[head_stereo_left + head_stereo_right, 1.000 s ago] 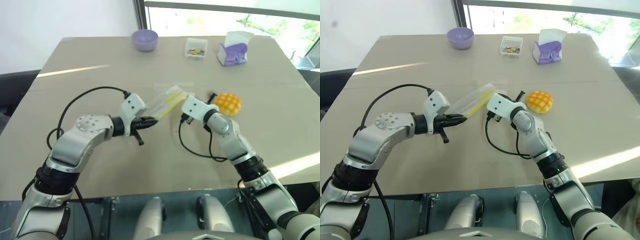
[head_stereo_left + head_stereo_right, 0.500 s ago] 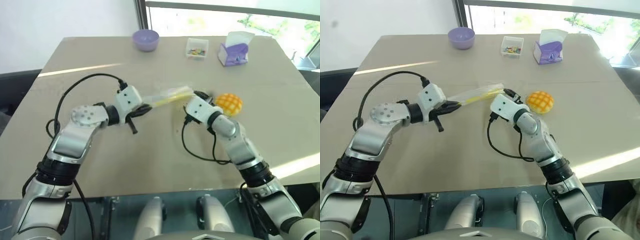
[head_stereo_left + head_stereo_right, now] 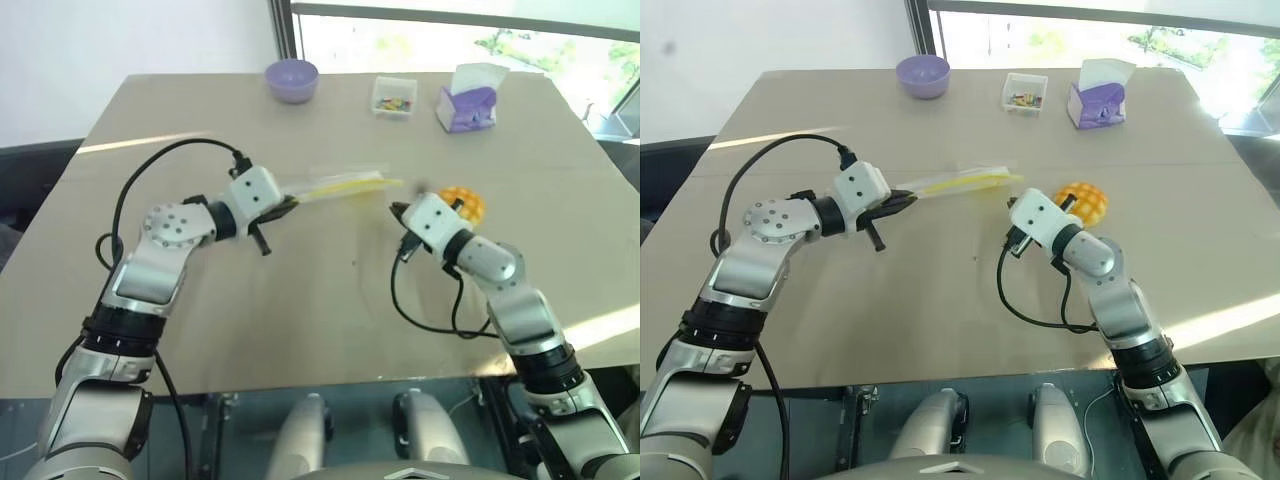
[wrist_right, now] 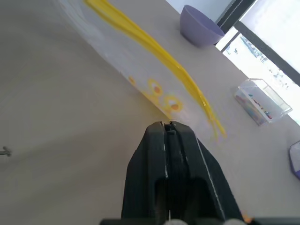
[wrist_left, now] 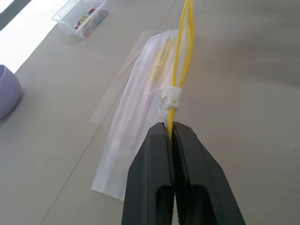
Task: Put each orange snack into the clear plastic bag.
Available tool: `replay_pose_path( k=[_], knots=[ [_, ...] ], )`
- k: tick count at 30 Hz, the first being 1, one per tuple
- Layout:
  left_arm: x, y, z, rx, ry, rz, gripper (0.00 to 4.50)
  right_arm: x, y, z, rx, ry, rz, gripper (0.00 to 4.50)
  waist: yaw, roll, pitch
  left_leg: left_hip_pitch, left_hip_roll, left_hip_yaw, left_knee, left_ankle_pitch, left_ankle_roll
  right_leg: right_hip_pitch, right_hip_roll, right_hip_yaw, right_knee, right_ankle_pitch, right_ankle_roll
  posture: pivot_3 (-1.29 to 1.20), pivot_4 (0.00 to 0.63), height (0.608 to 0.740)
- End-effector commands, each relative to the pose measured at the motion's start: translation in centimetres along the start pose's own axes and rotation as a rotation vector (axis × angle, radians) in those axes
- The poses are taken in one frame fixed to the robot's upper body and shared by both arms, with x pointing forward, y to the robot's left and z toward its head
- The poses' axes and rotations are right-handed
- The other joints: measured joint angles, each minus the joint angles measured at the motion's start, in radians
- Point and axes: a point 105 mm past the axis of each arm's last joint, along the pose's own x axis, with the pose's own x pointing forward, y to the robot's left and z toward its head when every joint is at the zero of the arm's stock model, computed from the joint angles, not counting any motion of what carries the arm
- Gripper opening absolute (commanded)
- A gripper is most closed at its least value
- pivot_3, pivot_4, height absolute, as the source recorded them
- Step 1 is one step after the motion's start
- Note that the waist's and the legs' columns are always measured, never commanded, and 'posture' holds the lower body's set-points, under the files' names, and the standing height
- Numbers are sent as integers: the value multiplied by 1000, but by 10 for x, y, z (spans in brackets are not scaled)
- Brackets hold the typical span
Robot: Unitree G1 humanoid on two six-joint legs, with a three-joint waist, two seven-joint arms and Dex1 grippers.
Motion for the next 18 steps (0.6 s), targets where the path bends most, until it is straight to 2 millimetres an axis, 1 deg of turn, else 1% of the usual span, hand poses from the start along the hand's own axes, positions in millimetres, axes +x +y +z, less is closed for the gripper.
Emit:
replay_pose_path(
  k=[1, 5, 12, 18],
  knots=[
    [-5, 11, 14, 58, -65, 37, 0, -6, -5, 27, 29, -105, -9, 28, -1, 0, 0, 0, 0, 0, 0, 0, 0, 0, 0, 0, 0, 0, 0, 0, 150, 740],
    [-5, 12, 14, 64, -74, 38, 0, -1, 1, 38, 33, -138, 1, 28, -1, 0, 0, 0, 0, 0, 0, 0, 0, 0, 0, 0, 1, 0, 0, 0, 150, 740],
    [-5, 10, 12, 58, -73, 23, 0, 11, 9, 48, 40, -168, 2, 28, -2, 0, 0, 0, 0, 0, 1, 0, 0, 0, 0, 0, 1, 0, 0, 0, 150, 740],
    [-6, 10, 18, 38, -96, 34, 0, 21, 6, 47, 69, -172, -4, 28, -1, 0, 0, 0, 0, 0, 1, 0, 0, 0, 0, 0, 2, 0, 0, 0, 150, 740]
  ],
)
